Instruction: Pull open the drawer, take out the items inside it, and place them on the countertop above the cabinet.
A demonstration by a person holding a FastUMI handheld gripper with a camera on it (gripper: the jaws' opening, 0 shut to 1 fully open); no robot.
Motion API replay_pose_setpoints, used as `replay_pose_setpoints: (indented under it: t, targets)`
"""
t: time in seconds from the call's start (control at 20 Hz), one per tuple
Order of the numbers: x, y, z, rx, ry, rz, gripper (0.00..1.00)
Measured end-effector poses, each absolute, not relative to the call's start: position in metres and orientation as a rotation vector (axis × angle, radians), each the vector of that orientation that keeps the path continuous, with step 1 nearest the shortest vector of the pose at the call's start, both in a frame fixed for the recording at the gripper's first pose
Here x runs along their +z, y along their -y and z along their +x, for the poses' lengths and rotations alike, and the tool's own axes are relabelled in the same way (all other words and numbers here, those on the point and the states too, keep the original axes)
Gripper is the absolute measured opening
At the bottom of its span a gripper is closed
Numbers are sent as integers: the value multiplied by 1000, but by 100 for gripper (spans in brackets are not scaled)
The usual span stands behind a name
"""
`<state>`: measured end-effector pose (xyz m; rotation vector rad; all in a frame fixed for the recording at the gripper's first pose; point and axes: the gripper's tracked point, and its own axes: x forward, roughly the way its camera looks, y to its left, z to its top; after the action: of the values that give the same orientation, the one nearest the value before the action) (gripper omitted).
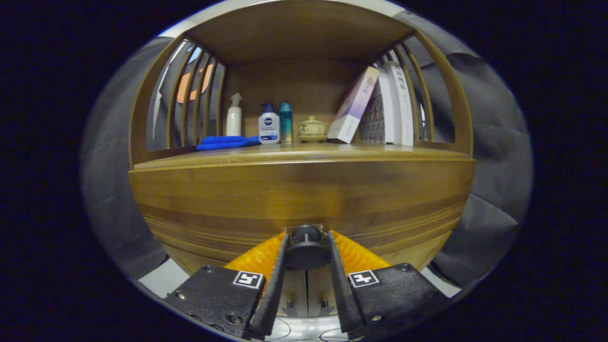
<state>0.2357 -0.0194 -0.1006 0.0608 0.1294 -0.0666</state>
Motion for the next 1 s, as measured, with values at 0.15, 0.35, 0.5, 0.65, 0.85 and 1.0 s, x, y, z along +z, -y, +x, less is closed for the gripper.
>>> replay_pose_setpoints:
  t: [0.15,0.35,0.5,0.65,0.85,1.0]
  targets:
    - [-101,18,237,-54,-147,80,49]
    - [-103,20,236,-50,-143,23,45]
    - [-103,21,237,-48,-145,2,43]
    - [-104,21,233,-45,-150,-4,42]
    - [-106,20,224,-45,-144,-13,42]
    - [-108,20,213,-42,-141,-18,42]
